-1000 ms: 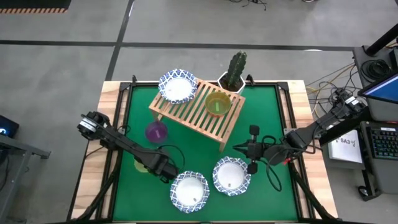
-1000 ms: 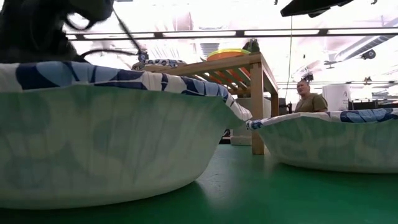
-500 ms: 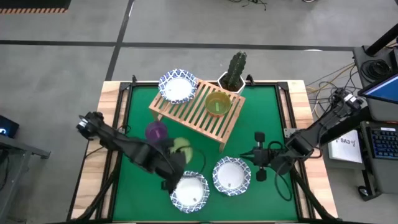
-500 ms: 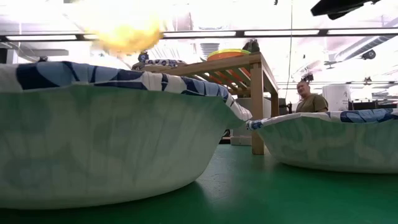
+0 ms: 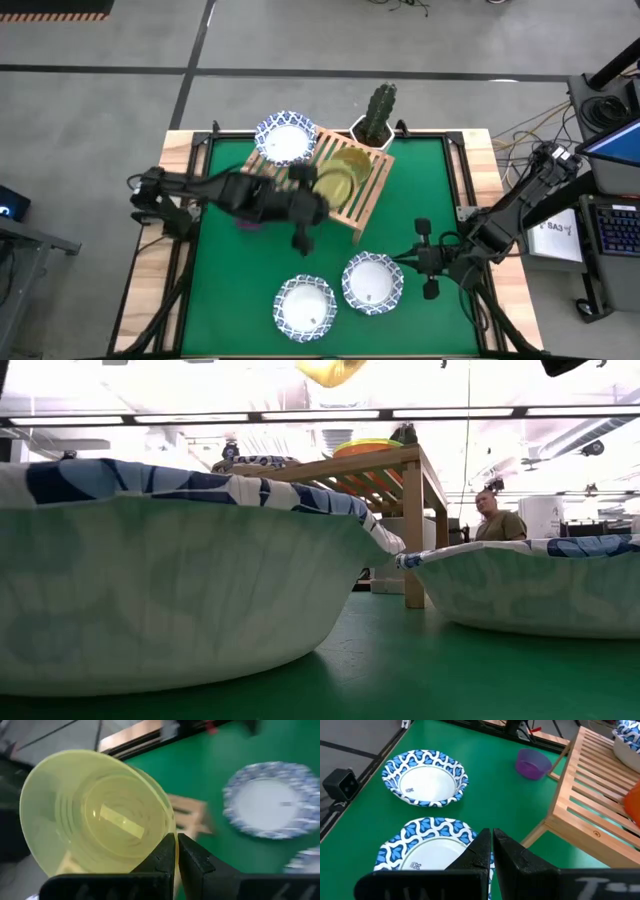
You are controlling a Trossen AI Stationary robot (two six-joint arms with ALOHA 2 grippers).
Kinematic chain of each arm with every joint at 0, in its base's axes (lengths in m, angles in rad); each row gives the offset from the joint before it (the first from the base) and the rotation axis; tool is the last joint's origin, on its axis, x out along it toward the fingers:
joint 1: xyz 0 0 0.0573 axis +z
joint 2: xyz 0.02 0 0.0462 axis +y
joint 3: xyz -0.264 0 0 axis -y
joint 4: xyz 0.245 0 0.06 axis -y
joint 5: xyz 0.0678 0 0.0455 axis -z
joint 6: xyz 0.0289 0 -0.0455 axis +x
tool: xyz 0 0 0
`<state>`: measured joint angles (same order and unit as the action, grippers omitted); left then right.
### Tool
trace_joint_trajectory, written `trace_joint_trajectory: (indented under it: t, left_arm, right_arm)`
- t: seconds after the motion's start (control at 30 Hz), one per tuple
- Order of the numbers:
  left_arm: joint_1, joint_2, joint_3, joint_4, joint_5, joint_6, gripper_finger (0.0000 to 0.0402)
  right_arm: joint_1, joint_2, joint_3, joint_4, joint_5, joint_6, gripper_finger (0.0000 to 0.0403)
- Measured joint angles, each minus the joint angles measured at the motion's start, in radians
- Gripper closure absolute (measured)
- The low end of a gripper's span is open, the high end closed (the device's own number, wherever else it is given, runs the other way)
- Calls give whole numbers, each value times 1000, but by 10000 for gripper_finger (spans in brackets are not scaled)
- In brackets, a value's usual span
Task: Place and stack bowls onto a shelf
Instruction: Stack the yellow bowl on top of the green bowl on the shelf
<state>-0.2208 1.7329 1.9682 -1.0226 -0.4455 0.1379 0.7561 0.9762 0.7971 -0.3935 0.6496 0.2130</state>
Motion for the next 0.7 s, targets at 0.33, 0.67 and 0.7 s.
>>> trace_joint_trajectory:
  t: [0.33, 0.67, 0.7]
  left_arm:
    - [243, 87, -1, 154, 158, 93, 402]
    - [280, 134, -1, 146, 160, 100, 402]
    - [280, 134, -1, 148, 159, 99, 402]
  right_arm:
    - [-1, -2, 0, -5, 6, 2, 394]
    - [-1, -1, -1, -14, 6, 4, 394]
    - [-1, -1, -1, -15, 6, 4, 394]
